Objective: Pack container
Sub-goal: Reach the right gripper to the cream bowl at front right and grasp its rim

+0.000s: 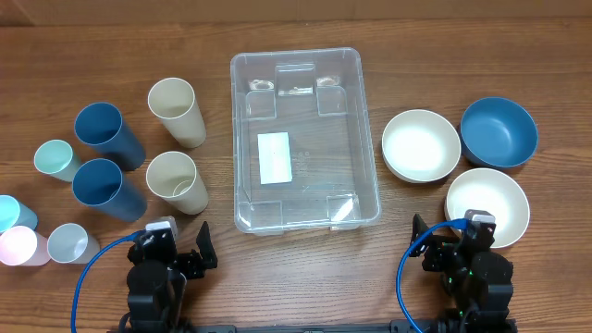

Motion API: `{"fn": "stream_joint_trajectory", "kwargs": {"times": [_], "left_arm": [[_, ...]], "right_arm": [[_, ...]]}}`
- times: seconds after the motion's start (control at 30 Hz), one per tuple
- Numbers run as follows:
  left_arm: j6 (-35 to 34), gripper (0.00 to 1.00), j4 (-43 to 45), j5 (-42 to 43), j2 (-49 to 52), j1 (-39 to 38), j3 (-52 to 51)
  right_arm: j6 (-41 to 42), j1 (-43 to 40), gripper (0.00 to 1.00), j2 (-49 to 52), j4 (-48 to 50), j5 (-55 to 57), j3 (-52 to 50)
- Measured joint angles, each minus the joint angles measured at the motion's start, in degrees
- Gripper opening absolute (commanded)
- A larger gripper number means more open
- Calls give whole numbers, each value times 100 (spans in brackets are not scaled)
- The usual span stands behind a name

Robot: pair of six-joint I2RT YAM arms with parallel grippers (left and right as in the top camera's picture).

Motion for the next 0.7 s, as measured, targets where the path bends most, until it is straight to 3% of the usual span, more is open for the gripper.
{"fn": "stream_joint_trajectory", "kwargs": {"times": [0.43,0.7], "left_arm": [[0,100,0,0,0,0,0],[0,100,0,0,-2,0,0]], "right_arm": [[22,0,100,0,184,-127,-2],[463,0,100,-2,3237,-2253,-92]]}}
